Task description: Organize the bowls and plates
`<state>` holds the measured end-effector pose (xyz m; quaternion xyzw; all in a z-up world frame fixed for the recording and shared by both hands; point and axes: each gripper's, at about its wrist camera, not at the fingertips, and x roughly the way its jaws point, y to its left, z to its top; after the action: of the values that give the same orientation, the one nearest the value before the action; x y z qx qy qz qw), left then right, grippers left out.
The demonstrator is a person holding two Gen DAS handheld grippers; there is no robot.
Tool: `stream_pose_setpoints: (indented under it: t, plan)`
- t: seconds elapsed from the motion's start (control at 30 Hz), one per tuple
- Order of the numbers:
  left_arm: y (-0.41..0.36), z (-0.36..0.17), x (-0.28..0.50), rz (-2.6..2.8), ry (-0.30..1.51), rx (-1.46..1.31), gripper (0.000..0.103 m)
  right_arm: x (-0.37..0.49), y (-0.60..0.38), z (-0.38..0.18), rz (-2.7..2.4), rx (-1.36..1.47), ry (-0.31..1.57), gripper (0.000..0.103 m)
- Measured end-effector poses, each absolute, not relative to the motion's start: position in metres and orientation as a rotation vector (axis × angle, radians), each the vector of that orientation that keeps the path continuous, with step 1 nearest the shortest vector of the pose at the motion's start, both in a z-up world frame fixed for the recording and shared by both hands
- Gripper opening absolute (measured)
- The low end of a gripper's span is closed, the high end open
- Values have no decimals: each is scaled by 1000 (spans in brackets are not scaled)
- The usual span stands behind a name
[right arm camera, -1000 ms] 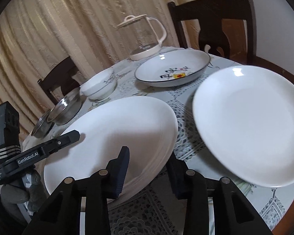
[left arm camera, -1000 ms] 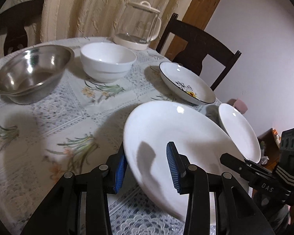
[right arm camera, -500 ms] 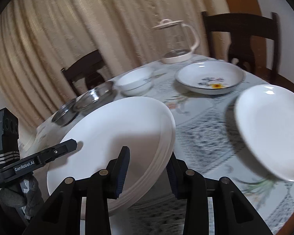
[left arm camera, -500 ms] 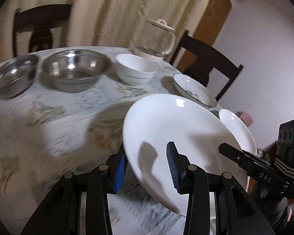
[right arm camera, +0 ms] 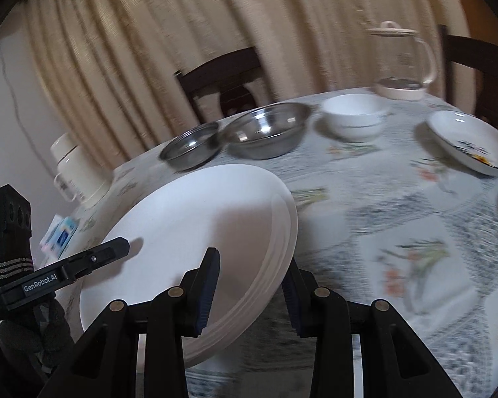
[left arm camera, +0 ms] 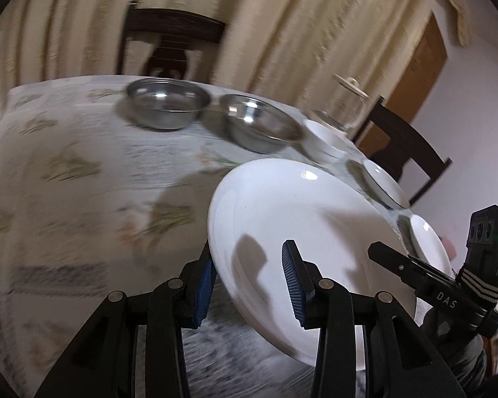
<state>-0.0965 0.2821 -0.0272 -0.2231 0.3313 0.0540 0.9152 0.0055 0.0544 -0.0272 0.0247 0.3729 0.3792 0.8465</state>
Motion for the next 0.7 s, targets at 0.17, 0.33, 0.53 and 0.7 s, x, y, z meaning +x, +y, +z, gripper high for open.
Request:
stream_pose_setpoints:
  t: [0.17, 0.33, 0.53, 0.7]
  plan:
    - [312, -30, -126, 196, 665, -497, 40, -4, 90, -31, 877, 19, 817, 39]
    - [338, -34, -151, 265, 646, -528, 40, -13, 120, -34, 936, -4, 841, 39]
    - [361, -42, -167, 314, 637, -563, 40, -17, 151, -35, 972, -43, 855, 39]
    - [376, -50, -172, 348, 633, -587, 40, -18, 171, -41, 985, -80, 870, 39]
